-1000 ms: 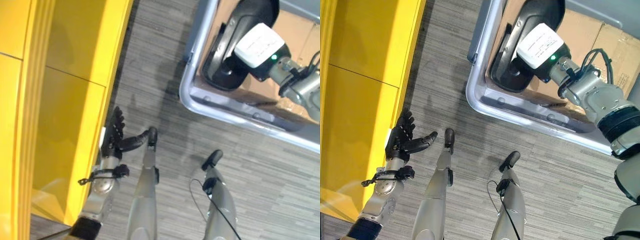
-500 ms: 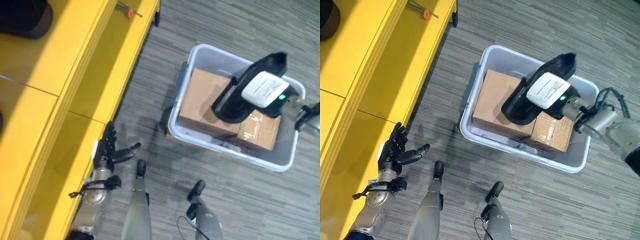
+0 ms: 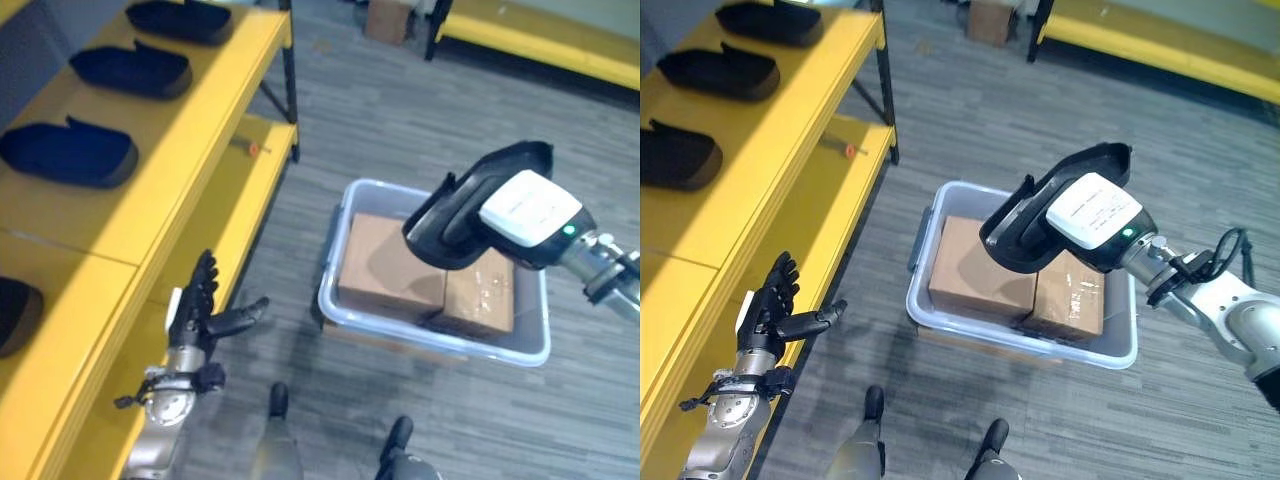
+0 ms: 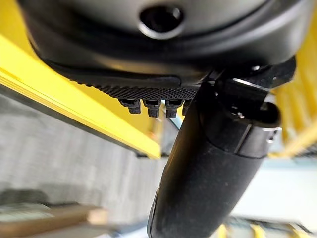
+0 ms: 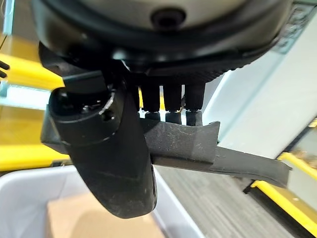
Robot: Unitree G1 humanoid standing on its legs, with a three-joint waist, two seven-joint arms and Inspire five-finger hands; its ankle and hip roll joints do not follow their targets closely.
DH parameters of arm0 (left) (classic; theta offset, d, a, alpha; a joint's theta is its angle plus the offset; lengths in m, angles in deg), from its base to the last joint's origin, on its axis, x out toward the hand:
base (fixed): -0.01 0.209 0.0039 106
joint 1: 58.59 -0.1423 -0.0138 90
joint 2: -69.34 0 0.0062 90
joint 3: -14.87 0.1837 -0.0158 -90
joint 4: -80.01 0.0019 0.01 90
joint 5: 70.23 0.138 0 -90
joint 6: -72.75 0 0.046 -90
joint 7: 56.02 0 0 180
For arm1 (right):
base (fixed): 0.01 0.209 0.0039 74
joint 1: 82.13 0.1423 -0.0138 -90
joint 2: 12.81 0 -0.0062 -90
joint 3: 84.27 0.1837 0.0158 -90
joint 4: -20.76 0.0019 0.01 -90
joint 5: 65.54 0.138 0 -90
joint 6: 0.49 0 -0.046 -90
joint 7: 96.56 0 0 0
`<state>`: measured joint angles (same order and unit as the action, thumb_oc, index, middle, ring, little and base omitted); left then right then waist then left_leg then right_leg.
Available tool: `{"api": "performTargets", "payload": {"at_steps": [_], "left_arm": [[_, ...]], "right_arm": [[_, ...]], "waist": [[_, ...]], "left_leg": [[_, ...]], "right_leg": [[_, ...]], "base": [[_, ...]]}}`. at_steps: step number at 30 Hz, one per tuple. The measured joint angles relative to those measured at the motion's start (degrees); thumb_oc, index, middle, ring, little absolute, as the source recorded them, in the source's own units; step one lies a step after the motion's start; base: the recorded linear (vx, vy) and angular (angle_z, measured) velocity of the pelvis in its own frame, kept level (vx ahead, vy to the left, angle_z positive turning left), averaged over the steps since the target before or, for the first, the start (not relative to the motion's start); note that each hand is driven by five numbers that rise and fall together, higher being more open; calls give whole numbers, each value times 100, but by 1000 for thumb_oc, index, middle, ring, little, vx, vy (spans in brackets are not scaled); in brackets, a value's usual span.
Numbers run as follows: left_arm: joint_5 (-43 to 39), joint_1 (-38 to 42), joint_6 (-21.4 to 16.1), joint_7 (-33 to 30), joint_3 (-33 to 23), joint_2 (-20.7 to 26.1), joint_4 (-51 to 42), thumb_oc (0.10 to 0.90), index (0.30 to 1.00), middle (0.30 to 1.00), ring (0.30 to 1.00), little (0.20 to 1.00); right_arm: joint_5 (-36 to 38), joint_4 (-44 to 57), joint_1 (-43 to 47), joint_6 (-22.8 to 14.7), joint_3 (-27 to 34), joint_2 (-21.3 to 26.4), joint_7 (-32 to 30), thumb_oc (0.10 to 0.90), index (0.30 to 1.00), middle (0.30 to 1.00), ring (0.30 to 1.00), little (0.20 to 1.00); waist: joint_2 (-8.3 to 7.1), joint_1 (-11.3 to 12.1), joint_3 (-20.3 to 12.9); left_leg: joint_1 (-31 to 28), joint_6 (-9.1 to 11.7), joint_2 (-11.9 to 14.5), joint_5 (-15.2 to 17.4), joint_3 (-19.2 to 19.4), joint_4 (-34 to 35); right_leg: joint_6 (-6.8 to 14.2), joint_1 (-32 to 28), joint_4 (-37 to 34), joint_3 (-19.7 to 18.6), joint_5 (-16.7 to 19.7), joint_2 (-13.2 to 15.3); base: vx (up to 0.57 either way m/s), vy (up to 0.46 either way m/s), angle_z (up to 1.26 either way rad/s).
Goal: Move parts from the plastic box to the shelf.
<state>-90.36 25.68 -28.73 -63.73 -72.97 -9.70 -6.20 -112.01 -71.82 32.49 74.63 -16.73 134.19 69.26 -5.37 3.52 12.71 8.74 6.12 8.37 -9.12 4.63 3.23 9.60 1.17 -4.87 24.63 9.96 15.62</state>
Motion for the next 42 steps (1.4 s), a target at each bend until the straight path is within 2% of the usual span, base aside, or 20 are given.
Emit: {"api": "performTargets", "payload": {"at_steps": [3, 5, 9, 11, 13, 15, 18, 20, 24, 26, 31, 42], "left_arm": [[392, 51, -10, 98, 107, 78, -157, 900, 1000, 1000, 1000, 1000], [862, 144, -17, 93, 207, 168, -265, 900, 1000, 1000, 1000, 1000], [1513, 303, -72, 26, 281, 262, -535, 900, 1000, 1000, 1000, 1000], [2083, 446, -123, -172, 555, 630, -660, 900, 1000, 1000, 1000, 1000], [2624, 552, -368, -299, 687, 814, -776, 900, 1000, 1000, 1000, 1000], [2968, 753, -387, -344, 825, 991, -810, 900, 1000, 1000, 1000, 1000], [3645, 1021, -625, -544, 1001, 1225, -910, 900, 1000, 1000, 1000, 1000], [4219, 1148, -695, -710, 1174, 1393, -914, 900, 1000, 1000, 1000, 1000], [5128, 1293, -752, -1058, 1560, 1762, -910, 900, 1000, 1000, 1000, 1000], [5633, 1344, -854, -1286, 1718, 1773, -862, 900, 1000, 1000, 1000, 1000], [6156, 1356, -865, -1503, 1821, 1718, -831, 900, 1000, 1000, 1000, 1000], [6368, 1372, -853, -1799, 2024, 1640, -775, 900, 1000, 1000, 1000, 1000]], "right_arm": [[110, -35, 10, -2, 0, -172, 23, 400, 300, 300, 300, 300], [172, -55, 10, -21, -2, -417, 105, 400, 300, 300, 300, 300], [175, -98, 12, -124, -50, -575, 179, 400, 300, 300, 300, 300], [280, -321, 233, -141, -341, -661, 183, 400, 300, 300, 300, 300], [348, -512, 405, -219, -574, -747, 191, 400, 300, 300, 300, 300], [387, -662, 558, -228, -794, -812, 195, 400, 300, 300, 300, 300], [388, -683, 690, -254, -1073, -817, 194, 400, 300, 300, 300, 300], [390, -672, 777, -356, -1171, -822, 184, 400, 300, 300, 300, 300], [390, -659, 950, -422, -1335, -823, 118, 400, 300, 300, 300, 300], [390, -656, 960, -436, -1335, -824, 70, 400, 300, 300, 300, 300], [390, -603, 974, -475, -1335, -827, -39, 400, 300, 300, 300, 300], [478, -598, 1491, -479, -1512, -1149, -167, 400, 300, 300, 300, 300]], "waist": [[-10, -44, -99], [13, -213, -237], [-21, -258, -316], [-39, -317, -343], [-50, -366, -446], [-60, -361, -523], [-69, -387, -592], [-67, -497, -617], [-63, -523, -622], [-64, -593, -623], [-66, -639, -624], [-107, -641, -702]], "left_leg": [[-168, 43, 72, -3, 139, 32], [-215, 42, 79, 3, 156, 61], [-403, 51, 142, 4, 302, 126], [-494, 68, 158, 19, 339, 128], [-570, 84, 163, 36, 412, 131], [-604, 91, 178, 50, 471, 132], [-690, 102, 225, 75, 571, 132], [-711, 114, 255, 84, 617, 132], [-795, 135, 270, 106, 703, 133], [-797, 137, 269, 108, 712, 133], [-811, 137, 269, 108, 756, 133], [-870, 172, 363, 113, 793, 135]], "right_leg": [[-13, -34, -1, -83, 7, -55], [-15, -56, -1, -102, 3, -64], [-22, -106, -1, -241, 9, -105], [-27, -173, -2, -326, 1, -135], [-31, -173, -5, -381, -7, -134], [-34, -172, -5, -412, -7, -137], [-38, -175, -5, -548, -5, -162], [-43, -172, -5, -576, -6, -195], [-53, -174, -4, -682, 1, -223], [-53, -172, -4, -690, 1, -223], [-57, -173, -4, -700, 4, -223], [-95, -179, -5, -772, -3, -319]], "base": [[-23, 19, -21], [5, 4, -11], [22, -3, -16], [13, 2, -9], [21, 0, -19], [22, -4, -16], [25, -5, -16], [26, -7, -13], [15, 1, -13], [0, 0, 0], [0, 0, 0], [-2, -2, -4]]}}
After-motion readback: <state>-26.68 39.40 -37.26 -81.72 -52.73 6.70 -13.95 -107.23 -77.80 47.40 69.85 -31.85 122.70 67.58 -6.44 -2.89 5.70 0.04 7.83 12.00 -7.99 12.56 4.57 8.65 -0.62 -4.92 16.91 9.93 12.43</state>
